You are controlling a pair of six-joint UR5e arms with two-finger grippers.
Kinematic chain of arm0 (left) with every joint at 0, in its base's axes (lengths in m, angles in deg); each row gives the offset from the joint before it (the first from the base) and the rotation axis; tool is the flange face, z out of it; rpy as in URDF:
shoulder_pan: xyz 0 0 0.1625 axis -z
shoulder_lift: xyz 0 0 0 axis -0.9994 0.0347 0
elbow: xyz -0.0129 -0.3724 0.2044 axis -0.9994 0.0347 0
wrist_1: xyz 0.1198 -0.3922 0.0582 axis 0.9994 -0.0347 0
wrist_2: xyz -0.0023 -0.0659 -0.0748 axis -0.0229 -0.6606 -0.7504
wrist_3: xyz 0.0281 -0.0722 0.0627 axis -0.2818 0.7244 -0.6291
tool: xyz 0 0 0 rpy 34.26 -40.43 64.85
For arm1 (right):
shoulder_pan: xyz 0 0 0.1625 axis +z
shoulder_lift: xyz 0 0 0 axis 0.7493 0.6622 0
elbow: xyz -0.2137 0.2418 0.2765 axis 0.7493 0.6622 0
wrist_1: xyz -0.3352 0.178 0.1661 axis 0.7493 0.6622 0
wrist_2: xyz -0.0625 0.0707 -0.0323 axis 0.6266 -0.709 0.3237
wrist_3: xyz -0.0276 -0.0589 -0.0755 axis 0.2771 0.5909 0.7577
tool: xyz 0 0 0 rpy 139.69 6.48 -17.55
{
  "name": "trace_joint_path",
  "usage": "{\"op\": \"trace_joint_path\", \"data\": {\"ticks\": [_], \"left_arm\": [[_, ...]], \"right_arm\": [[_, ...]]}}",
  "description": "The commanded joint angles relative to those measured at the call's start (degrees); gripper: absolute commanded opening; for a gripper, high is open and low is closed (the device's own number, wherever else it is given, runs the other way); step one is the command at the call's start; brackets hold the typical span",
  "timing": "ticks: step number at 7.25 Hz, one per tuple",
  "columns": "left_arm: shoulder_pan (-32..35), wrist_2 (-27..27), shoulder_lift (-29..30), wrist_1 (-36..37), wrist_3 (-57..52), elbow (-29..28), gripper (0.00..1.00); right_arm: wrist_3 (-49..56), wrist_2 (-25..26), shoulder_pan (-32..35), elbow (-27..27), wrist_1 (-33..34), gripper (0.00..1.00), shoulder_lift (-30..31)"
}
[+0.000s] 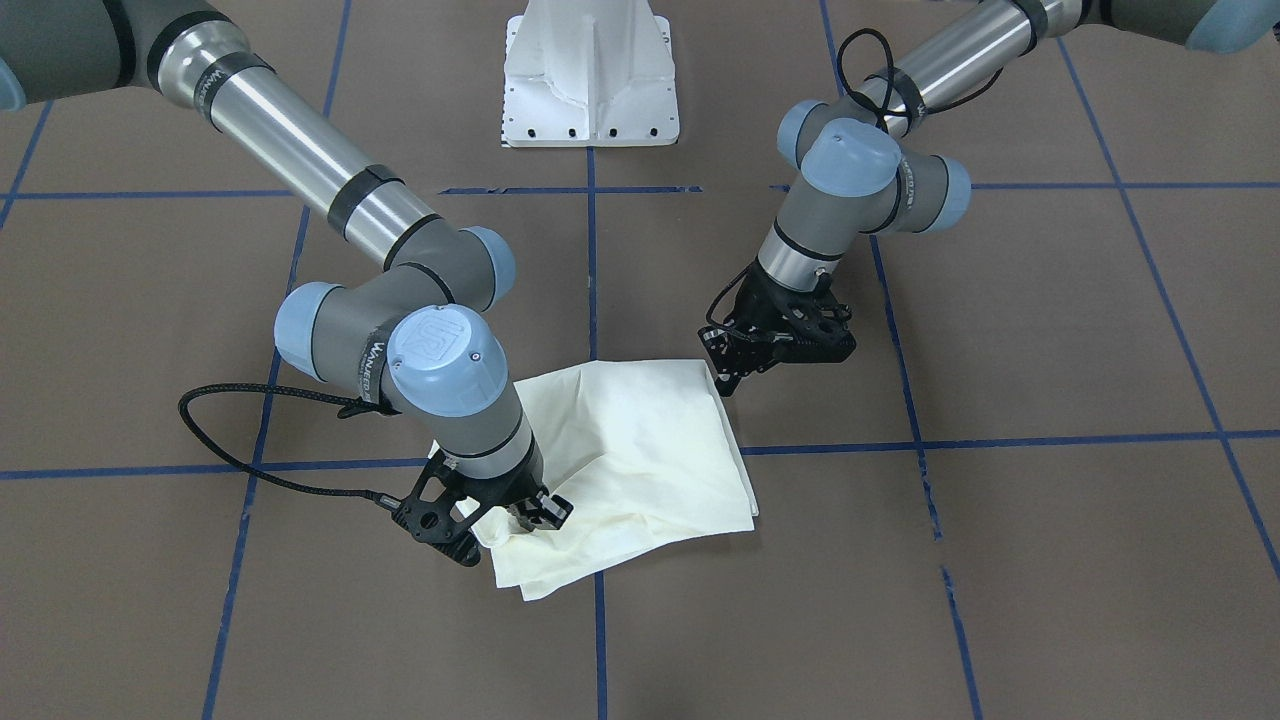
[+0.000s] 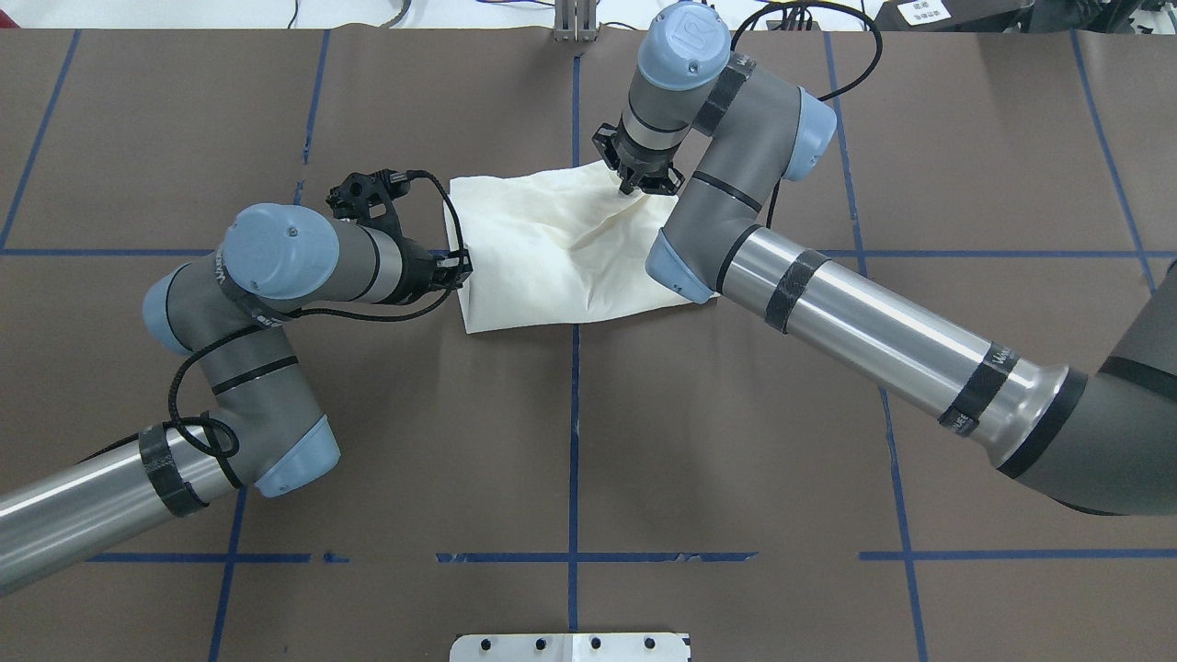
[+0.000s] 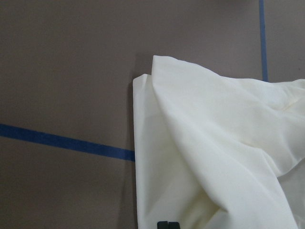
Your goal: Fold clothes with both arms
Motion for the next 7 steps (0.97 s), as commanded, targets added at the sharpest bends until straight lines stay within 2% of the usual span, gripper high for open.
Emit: {"op": "trace_joint_path", "data": {"ticks": [1, 4, 7], "left_arm": [[-0.2, -0.1, 1.4, -0.4, 0.0, -1.8, 0.06], [-0.2, -0.3, 2.5, -4.0, 0.5, -1.6, 0.05], [-2.2, -0.6, 1.5, -3.5, 1.0, 0.4, 0.05]], "right_arm": [[0.0, 0.1, 0.0, 0.1, -0.2, 0.0, 0.0], [-0.1, 0.2, -0.9, 0.5, -0.3, 0.0, 0.0], [-0.2, 0.9, -1.4, 1.4, -1.6, 0.0, 0.0]]}}
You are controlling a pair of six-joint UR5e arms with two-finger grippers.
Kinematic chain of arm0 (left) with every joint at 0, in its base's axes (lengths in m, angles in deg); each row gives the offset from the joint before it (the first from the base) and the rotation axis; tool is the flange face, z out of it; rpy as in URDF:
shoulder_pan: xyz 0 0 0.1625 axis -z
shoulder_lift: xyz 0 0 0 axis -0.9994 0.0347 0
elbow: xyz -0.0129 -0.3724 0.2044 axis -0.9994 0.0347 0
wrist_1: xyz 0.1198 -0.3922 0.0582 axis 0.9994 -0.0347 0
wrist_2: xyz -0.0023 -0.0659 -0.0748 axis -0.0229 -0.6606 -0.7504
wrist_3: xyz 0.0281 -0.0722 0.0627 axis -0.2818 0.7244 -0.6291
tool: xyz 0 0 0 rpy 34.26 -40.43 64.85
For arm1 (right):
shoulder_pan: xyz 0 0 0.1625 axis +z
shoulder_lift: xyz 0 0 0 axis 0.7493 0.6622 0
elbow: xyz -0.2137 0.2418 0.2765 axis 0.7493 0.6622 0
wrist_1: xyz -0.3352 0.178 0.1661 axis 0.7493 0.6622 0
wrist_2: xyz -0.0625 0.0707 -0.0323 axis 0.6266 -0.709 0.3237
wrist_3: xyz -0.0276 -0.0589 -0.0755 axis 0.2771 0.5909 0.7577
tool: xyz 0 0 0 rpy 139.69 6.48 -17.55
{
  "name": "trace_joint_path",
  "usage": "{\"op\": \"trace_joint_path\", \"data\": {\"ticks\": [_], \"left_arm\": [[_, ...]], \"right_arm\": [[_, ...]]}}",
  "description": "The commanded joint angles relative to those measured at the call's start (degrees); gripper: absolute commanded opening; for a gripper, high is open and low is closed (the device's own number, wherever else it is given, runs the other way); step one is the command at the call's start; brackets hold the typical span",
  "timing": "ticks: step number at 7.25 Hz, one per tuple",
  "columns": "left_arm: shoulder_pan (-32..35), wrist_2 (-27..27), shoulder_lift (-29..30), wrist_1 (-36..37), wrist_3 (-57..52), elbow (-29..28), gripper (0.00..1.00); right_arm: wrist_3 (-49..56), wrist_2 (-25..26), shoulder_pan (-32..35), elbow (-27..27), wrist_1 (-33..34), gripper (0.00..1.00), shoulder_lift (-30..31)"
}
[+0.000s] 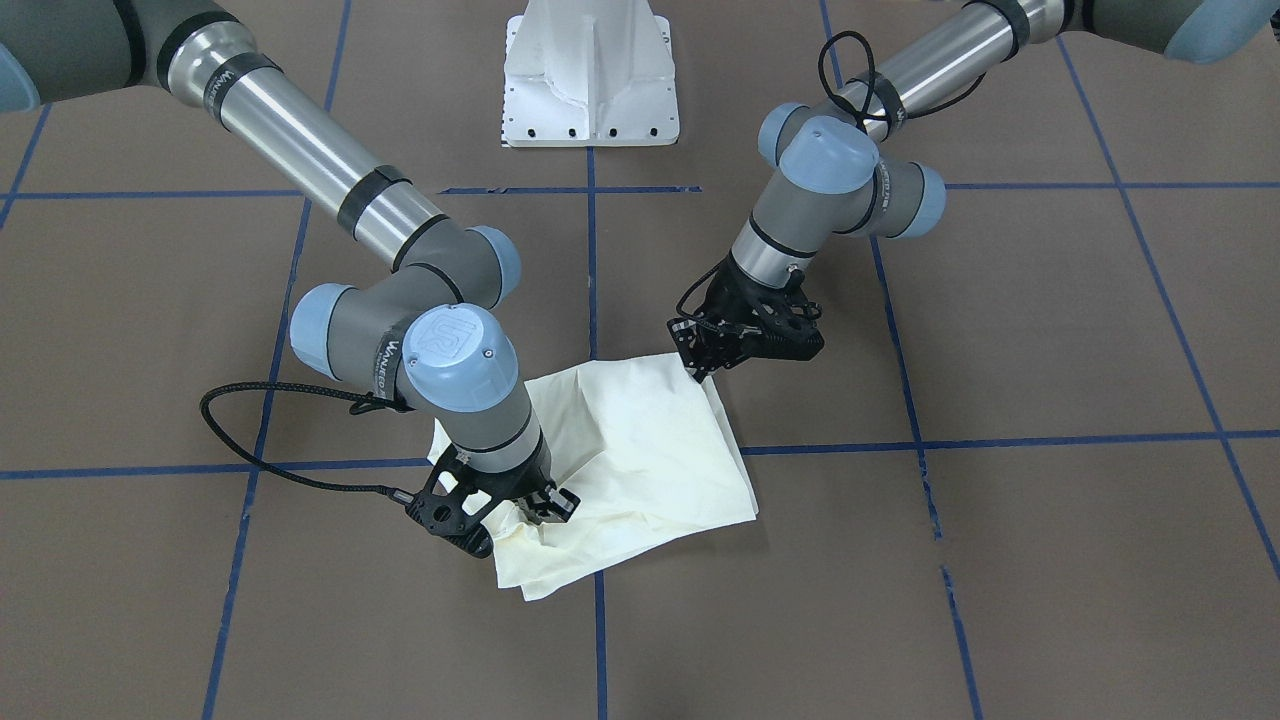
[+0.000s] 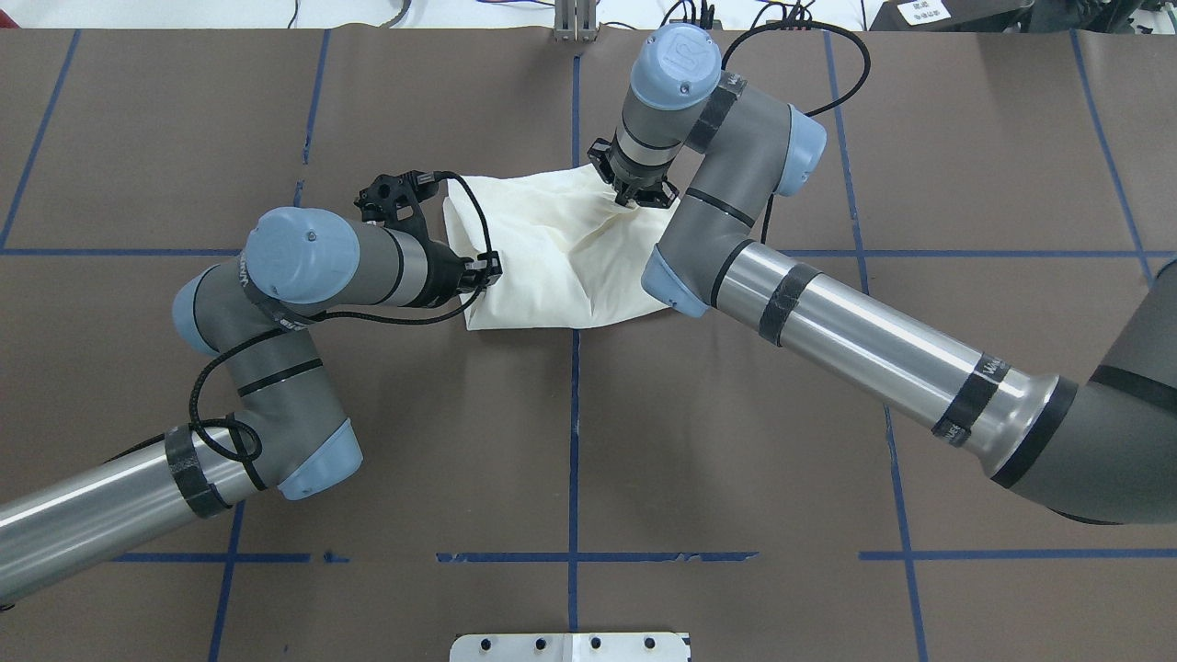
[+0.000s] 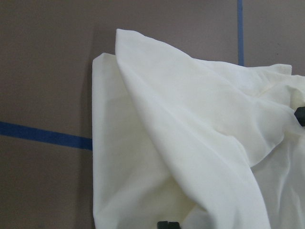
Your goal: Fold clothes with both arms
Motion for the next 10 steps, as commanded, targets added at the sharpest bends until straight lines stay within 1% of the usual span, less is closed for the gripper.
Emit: {"op": "trace_joint_path", "data": {"ticks": [1, 2, 3, 4, 5, 7, 8, 9, 10], "left_arm": [[-0.9, -0.1, -2.3, 0.2, 0.1, 1.3, 0.05], [-1.8, -0.7, -3.7, 0.2, 0.1, 2.8, 0.05], [-2.2, -3.2, -4.0, 0.2, 0.0, 3.3, 0.05], [-2.3, -6.8, -4.0, 0.2, 0.1, 3.9, 0.05], [-2.3, -9.2, -4.4, 0.2, 0.1, 5.3, 0.05], [-2.4, -11.9, -4.9, -0.2, 0.3, 7.1, 0.05], [-2.9, -11.3, -5.4, 0.3, 0.5, 8.5, 0.05], [-3.1, -8.4, -8.7, 0.3, 0.6, 9.3, 0.05], [-3.6, -4.7, -8.2, 0.5, 0.5, 8.1, 0.05]], "right_arm": [[0.0, 0.1, -0.1, 0.2, -0.2, 0.0, 0.0], [-0.2, 0.1, -0.1, 0.2, -0.2, 0.0, -0.1], [-0.2, 0.1, -0.1, 0.2, -0.2, 0.0, 0.0], [-0.2, 0.1, -0.1, 0.1, -0.2, 0.0, 0.0], [-0.2, 0.1, -0.1, 0.1, -0.2, 0.0, -0.1], [-0.2, 0.1, -0.1, 0.1, -0.2, 0.0, -0.1], [-0.2, 0.1, 0.0, 0.1, -0.2, 0.0, -0.2], [-0.2, 0.1, 0.0, 0.1, -0.2, 0.0, -0.2], [-0.3, 0.1, 0.1, 0.1, -0.2, 0.0, -0.2]]}}
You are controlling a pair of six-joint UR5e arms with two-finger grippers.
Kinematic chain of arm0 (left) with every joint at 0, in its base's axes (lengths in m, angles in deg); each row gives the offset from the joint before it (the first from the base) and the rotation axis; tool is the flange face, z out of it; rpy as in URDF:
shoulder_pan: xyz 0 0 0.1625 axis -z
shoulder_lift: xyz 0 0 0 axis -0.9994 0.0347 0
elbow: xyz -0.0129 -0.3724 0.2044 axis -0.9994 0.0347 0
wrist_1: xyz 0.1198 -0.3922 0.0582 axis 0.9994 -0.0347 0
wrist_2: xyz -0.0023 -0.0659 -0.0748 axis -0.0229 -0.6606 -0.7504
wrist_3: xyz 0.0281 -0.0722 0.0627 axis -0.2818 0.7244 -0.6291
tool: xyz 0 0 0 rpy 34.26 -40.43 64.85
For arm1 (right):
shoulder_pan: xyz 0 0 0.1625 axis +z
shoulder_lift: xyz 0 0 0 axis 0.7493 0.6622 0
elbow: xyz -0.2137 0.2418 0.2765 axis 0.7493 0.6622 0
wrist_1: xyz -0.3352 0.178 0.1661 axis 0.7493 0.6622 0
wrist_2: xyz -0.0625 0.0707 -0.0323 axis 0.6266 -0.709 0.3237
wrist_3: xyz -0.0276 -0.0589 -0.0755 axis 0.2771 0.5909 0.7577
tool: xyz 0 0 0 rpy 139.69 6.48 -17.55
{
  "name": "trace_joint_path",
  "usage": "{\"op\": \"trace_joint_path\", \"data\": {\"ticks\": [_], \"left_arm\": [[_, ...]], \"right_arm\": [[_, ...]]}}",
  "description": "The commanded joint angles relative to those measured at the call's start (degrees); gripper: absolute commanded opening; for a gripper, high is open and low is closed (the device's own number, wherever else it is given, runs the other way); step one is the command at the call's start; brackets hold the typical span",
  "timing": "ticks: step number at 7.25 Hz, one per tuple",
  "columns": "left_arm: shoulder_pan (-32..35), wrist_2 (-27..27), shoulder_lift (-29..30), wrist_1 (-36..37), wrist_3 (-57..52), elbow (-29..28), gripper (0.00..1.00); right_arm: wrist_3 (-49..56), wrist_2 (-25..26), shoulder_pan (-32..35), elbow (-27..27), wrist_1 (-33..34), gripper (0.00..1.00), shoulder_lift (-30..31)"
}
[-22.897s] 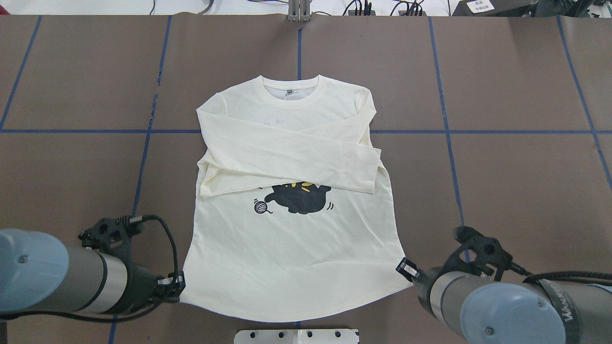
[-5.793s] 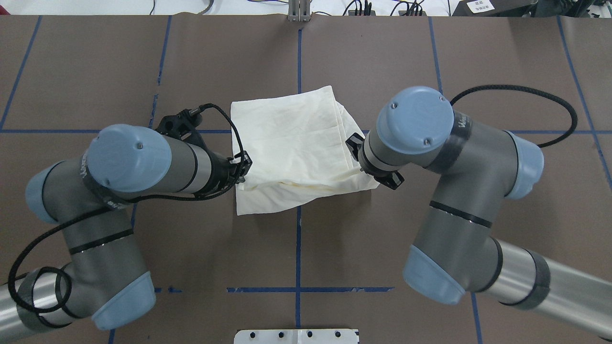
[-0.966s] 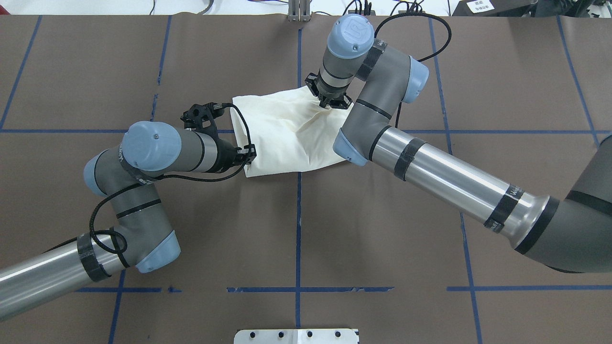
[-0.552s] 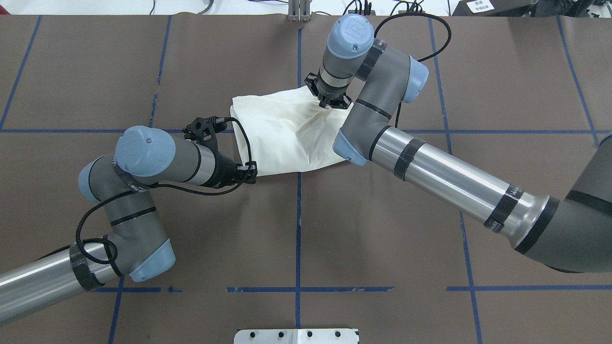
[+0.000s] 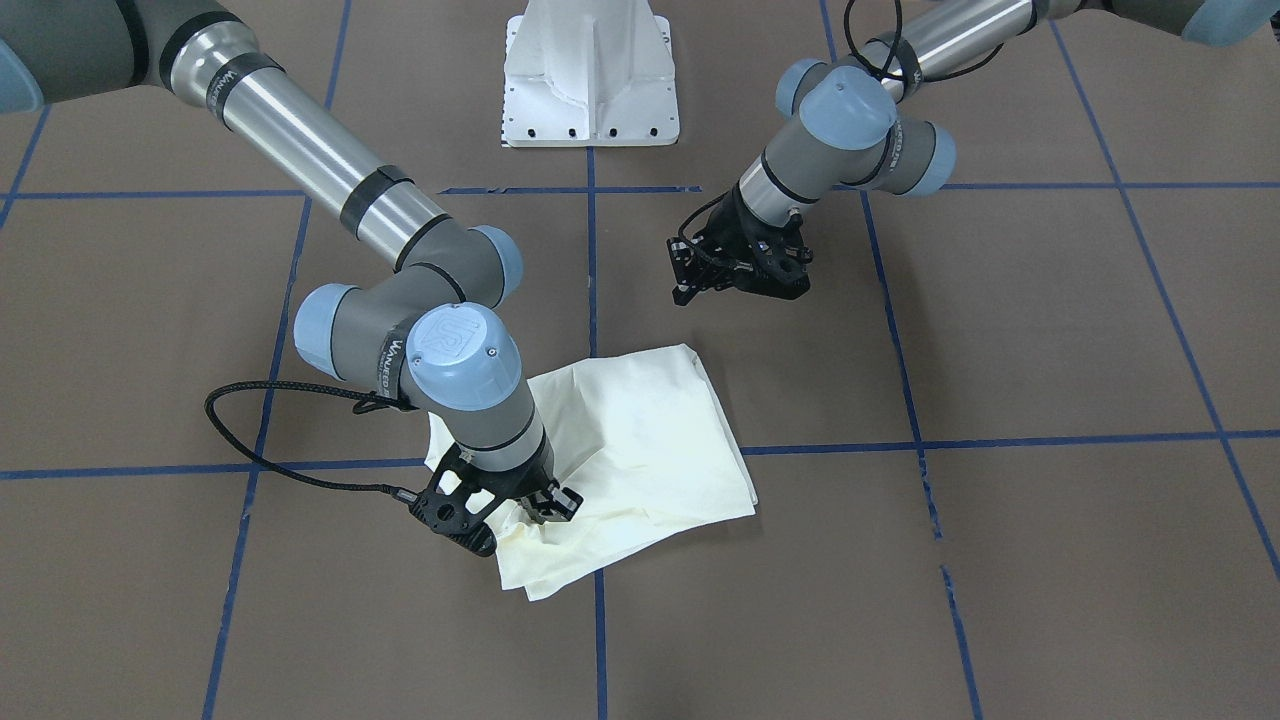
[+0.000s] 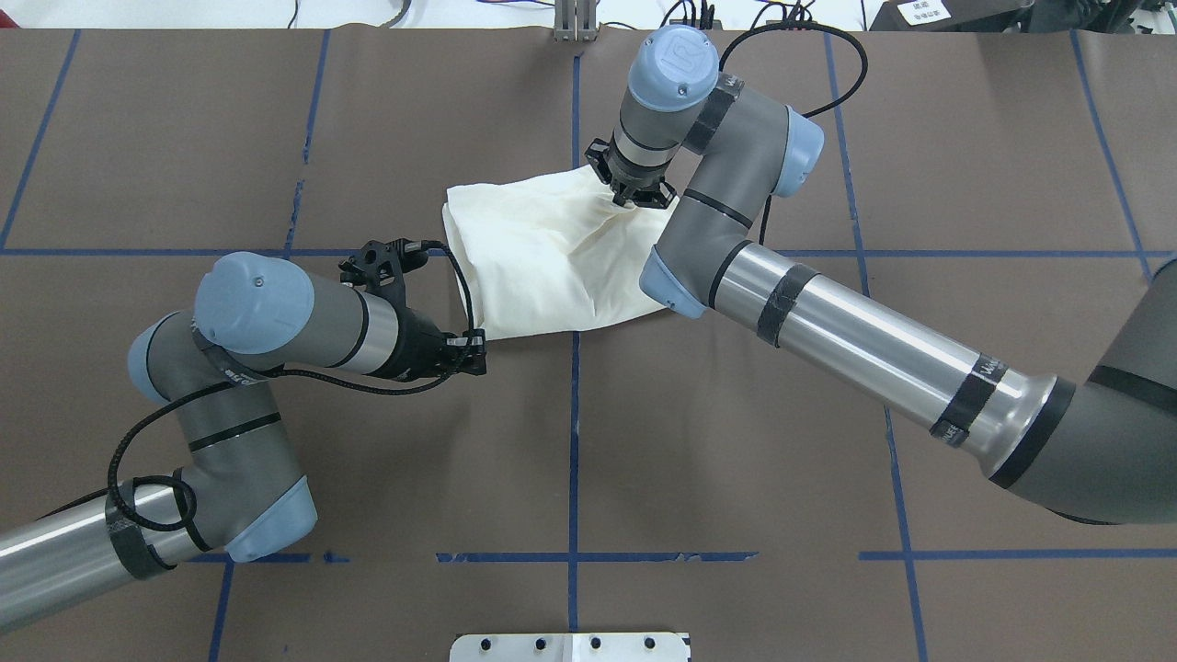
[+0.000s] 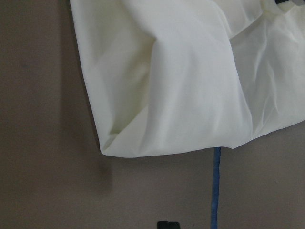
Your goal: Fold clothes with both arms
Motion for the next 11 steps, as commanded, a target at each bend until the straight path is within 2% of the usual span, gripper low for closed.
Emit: {"op": "trace_joint_path", "data": {"ticks": [1, 2, 3, 4, 7, 9, 11], "left_arm": [[-0.6, 5.1, -0.1, 0.1, -0.2, -1.7, 0.05], [-0.6, 8.7, 3.6, 0.1, -0.2, -5.5, 0.05], [-0.5, 9.4, 5.4, 0.1, -0.2, -6.8, 0.0], [-0.1, 10.0, 5.2, 0.1, -0.3, -6.8, 0.0], [-0.2, 17.6, 4.9, 1.8, -0.2, -6.3, 0.0], [-0.3, 18.4, 5.7, 0.9, 0.1, -6.7, 0.0], [-1.8, 16.5, 4.8, -5.0, -0.3, -6.6, 0.0]], "right_arm": [[-0.1, 0.0, 0.1, 0.0, 0.0, 0.0, 0.0], [-0.1, 0.0, 0.1, 0.0, 0.0, 0.0, 0.0], [-0.1, 0.0, 0.1, 0.0, 0.0, 0.0, -0.1], [-0.1, 0.0, 0.2, 0.0, 0.0, 0.0, -0.1], [-0.2, 0.0, 0.2, -0.1, 0.0, 0.0, -0.3], [-0.2, 0.0, 0.2, -0.1, 0.1, 0.0, -0.3], [-0.2, 0.0, 0.2, -0.1, 0.1, 0.0, -0.3]]}}
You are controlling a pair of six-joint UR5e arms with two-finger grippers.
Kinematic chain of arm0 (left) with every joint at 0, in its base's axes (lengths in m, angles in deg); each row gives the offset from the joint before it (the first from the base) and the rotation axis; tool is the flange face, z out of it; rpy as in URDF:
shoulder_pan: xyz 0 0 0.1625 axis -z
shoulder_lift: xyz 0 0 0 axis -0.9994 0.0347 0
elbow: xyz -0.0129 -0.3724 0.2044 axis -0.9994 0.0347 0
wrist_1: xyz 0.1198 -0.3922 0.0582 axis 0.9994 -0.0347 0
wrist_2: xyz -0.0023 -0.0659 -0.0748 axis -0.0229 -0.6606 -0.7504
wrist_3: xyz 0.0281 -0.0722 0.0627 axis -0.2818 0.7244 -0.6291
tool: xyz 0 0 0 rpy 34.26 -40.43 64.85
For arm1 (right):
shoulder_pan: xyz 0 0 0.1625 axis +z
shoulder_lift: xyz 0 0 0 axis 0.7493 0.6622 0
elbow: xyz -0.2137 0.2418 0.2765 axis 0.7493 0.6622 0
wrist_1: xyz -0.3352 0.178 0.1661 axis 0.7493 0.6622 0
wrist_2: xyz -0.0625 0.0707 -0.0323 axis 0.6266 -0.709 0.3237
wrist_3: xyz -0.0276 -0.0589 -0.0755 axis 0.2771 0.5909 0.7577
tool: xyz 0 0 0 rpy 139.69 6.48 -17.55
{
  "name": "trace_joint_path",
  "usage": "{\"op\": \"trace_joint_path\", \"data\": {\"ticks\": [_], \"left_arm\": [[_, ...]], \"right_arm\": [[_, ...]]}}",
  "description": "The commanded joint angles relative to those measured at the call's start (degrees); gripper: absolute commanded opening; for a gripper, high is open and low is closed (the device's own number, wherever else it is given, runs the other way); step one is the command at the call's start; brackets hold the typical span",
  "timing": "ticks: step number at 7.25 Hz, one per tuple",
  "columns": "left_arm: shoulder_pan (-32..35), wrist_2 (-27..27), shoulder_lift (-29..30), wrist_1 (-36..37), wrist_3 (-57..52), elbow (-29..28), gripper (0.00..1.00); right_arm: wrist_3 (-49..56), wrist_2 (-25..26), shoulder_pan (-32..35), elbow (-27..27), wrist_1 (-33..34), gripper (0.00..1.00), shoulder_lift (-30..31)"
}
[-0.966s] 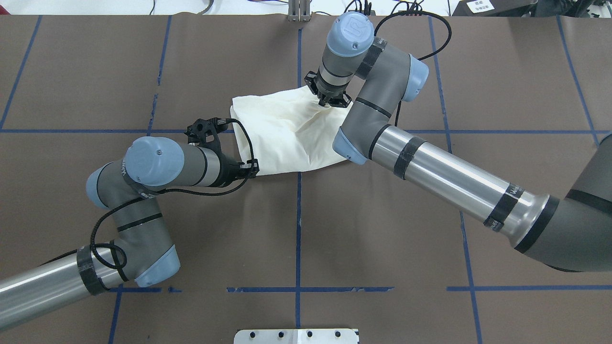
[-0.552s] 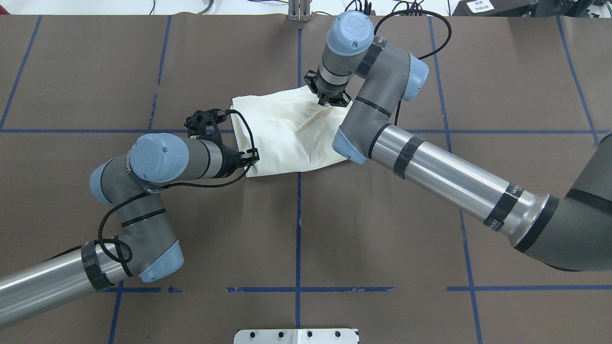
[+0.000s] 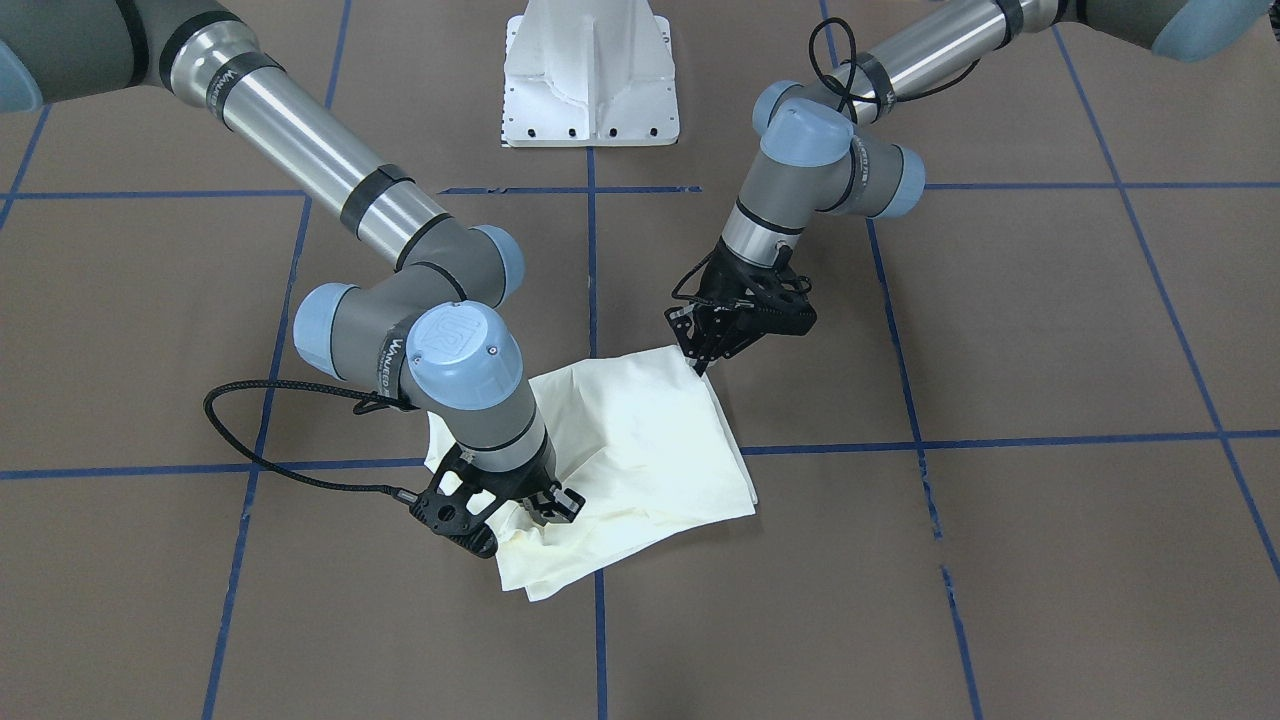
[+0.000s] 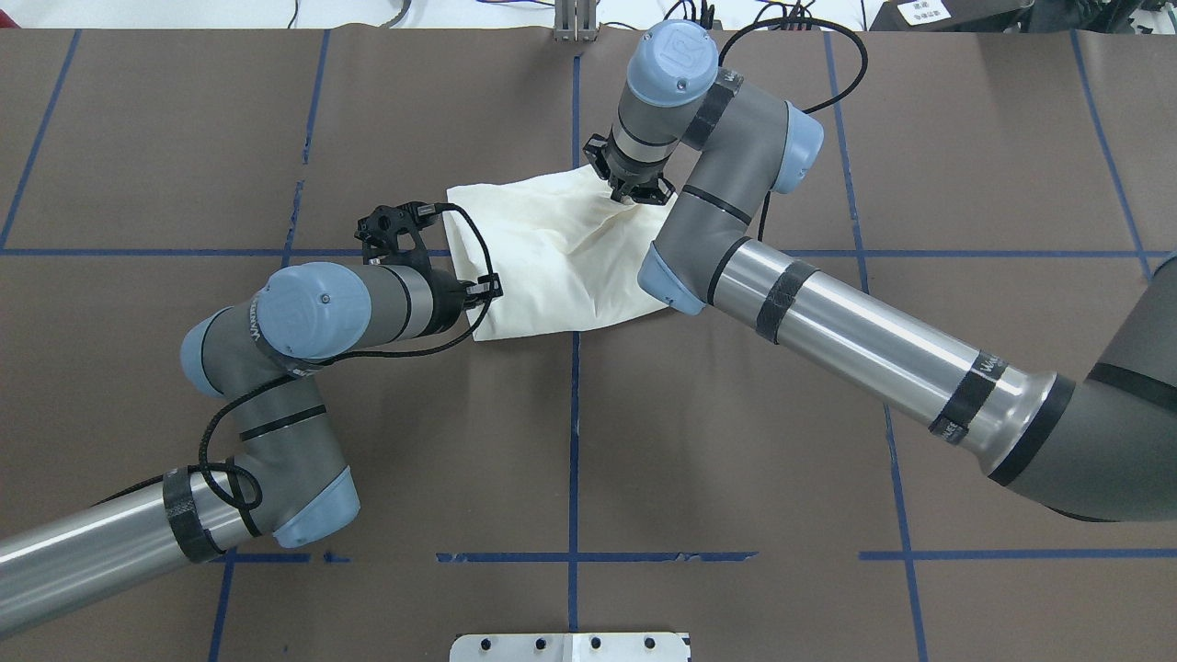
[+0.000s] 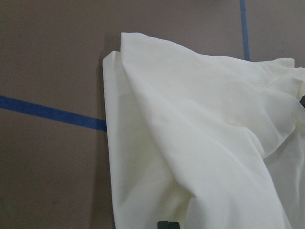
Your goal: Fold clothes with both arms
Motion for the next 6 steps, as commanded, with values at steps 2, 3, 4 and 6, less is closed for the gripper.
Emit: {"op": "trace_joint_path", "data": {"ticks": [2, 3, 4, 6], "left_arm": [[-1.5, -5.0, -0.7, -5.3, -0.2, 0.3, 0.0], [-1.5, -8.0, -2.1, -7.7, -0.3, 0.6, 0.0], [-1.5, -9.7, -3.7, -10.3, -0.4, 0.9, 0.0], [-1.4, -14.8, -3.9, -11.3, -0.4, 1.9, 0.0]], "right_arm": [[0.0, 0.0, 0.0, 0.0, 0.0, 0.0, 0.0], [-0.1, 0.0, 0.0, 0.0, 0.0, 0.0, 0.0], [-0.1, 0.0, 0.0, 0.0, 0.0, 0.0, 0.0], [-0.1, 0.0, 0.0, 0.0, 0.0, 0.0, 0.0]]}}
